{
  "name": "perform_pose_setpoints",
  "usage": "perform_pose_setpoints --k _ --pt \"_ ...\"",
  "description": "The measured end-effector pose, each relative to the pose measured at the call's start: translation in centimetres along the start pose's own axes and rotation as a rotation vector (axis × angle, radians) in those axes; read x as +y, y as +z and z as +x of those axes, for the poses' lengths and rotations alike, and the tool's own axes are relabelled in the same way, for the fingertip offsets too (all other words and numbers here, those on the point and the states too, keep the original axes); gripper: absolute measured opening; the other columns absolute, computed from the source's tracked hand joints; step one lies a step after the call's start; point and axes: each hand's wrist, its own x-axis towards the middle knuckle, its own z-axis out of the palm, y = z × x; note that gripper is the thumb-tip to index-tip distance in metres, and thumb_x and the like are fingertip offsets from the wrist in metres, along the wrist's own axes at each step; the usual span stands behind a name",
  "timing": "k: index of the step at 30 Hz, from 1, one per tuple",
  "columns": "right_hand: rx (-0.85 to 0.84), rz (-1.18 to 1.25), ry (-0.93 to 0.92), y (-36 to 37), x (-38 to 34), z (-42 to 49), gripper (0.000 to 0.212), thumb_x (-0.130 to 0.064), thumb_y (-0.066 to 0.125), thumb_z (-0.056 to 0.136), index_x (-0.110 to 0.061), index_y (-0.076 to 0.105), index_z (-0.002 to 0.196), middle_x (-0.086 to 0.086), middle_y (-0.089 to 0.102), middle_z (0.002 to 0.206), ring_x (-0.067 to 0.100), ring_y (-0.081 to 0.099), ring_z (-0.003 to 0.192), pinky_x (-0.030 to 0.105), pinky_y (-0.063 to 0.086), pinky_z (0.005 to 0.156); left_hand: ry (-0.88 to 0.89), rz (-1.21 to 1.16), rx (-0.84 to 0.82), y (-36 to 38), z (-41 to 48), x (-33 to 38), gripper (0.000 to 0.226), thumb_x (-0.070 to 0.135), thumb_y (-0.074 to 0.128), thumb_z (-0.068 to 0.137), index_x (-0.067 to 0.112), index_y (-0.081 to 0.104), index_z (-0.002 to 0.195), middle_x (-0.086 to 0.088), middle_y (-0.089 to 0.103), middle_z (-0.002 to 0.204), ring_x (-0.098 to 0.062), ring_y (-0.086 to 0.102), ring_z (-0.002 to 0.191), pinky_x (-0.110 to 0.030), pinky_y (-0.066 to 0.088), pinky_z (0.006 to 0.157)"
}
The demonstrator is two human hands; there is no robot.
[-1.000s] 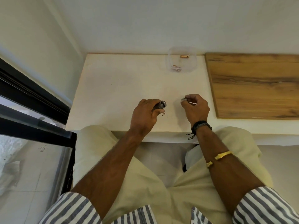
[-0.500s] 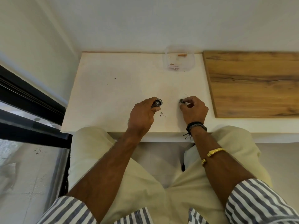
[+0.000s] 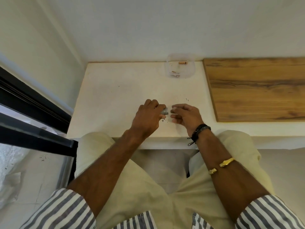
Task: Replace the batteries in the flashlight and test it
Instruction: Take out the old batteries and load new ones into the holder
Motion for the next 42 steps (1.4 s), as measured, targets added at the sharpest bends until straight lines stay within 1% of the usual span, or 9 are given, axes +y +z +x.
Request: perform_pose_setpoints --k 3,7,16,20,27,30,33,36,42 --pt "-0.119 0.125 0.119 0.6 0.1 -0.4 0.014 -0.009 0.066 0.096 -0.004 0.072 0.107 0.015 0.075 0.100 0.020 0.075 0.078 0.029 0.062 0.067 0.085 0.147 -0.048 -0.5 0.5 -0.2 0.035 0.011 0.063 0.092 0.016 0.062 0.127 -0.007 0.061 0.118 -0.025 0.048 0.110 -0.038 0.042 0.089" --pt "-0.183 0.224 0.200 0.7 0.1 -0.2 0.021 -0.011 0.062 0.099 0.002 0.068 0.115 0.020 0.074 0.110 0.031 0.074 0.098 0.036 0.064 0.081 0.155 0.267 -0.053 -1.3 1.4 -0.2 0.030 0.010 0.062 0.092 0.016 0.066 0.122 -0.006 0.062 0.114 -0.026 0.049 0.109 -0.038 0.041 0.090" --pt "-0.136 0.337 0.207 -0.2 -0.6 0.3 0.020 0.001 0.068 0.092 0.007 0.070 0.111 0.023 0.075 0.107 0.029 0.076 0.091 0.033 0.064 0.078 0.178 0.262 -0.023 -1.5 3.0 -0.2 0.025 0.012 0.066 0.090 0.016 0.068 0.114 -0.005 0.063 0.105 -0.026 0.050 0.103 -0.038 0.041 0.084" --pt "-0.085 0.294 0.174 -0.8 -0.8 0.1 0.011 -0.002 0.072 0.090 0.000 0.073 0.101 0.015 0.077 0.092 0.022 0.076 0.075 0.029 0.063 0.066 0.067 0.153 0.030 -1.0 2.2 -0.8 0.021 0.016 0.069 0.090 0.019 0.068 0.110 -0.003 0.066 0.101 -0.023 0.055 0.095 -0.033 0.040 0.079" --pt "-0.053 0.437 0.125 -0.9 -0.6 0.1 0.016 0.001 0.071 0.089 0.002 0.072 0.105 0.016 0.078 0.097 0.025 0.077 0.082 0.029 0.063 0.071 -0.371 -0.261 0.163 -0.3 1.4 -2.2 0.021 0.017 0.066 0.092 0.020 0.065 0.112 0.001 0.072 0.106 -0.017 0.064 0.095 -0.035 0.055 0.078" --pt "-0.057 0.474 0.127 -0.8 -0.4 -0.1 0.016 0.002 0.069 0.090 0.003 0.071 0.107 0.017 0.078 0.099 0.026 0.076 0.086 0.029 0.063 0.072 -0.416 -0.454 0.249 -0.2 1.2 -1.7 0.018 0.012 0.066 0.093 0.017 0.065 0.110 -0.001 0.073 0.107 -0.004 0.063 0.087 -0.018 0.052 0.077" --pt "-0.059 0.509 0.127 -0.7 -0.4 -0.2 0.016 0.004 0.068 0.091 0.003 0.071 0.106 0.017 0.078 0.098 0.026 0.076 0.086 0.028 0.063 0.072 -0.467 -0.533 0.281 0.1 1.2 -1.4 0.020 0.010 0.067 0.093 0.016 0.064 0.112 -0.003 0.073 0.110 -0.003 0.060 0.090 -0.019 0.049 0.084" --pt "-0.058 0.516 0.118 -0.6 -0.4 -0.3 0.015 0.004 0.067 0.091 0.003 0.071 0.106 0.017 0.078 0.097 0.026 0.076 0.085 0.028 0.063 0.071 -0.494 -0.540 0.289 0.3 1.1 -1.3 0.023 0.008 0.067 0.092 0.015 0.064 0.114 -0.003 0.073 0.111 -0.002 0.059 0.090 -0.009 0.041 0.081" --pt "-0.061 0.516 0.109 -0.6 -0.4 -0.2 0.015 0.005 0.066 0.092 0.005 0.070 0.106 0.018 0.078 0.097 0.026 0.076 0.084 0.030 0.064 0.073 -0.509 -0.542 0.280 0.7 1.1 -1.5 0.027 0.010 0.068 0.092 0.014 0.062 0.118 -0.006 0.071 0.115 -0.022 0.067 0.108 -0.033 0.052 0.094"
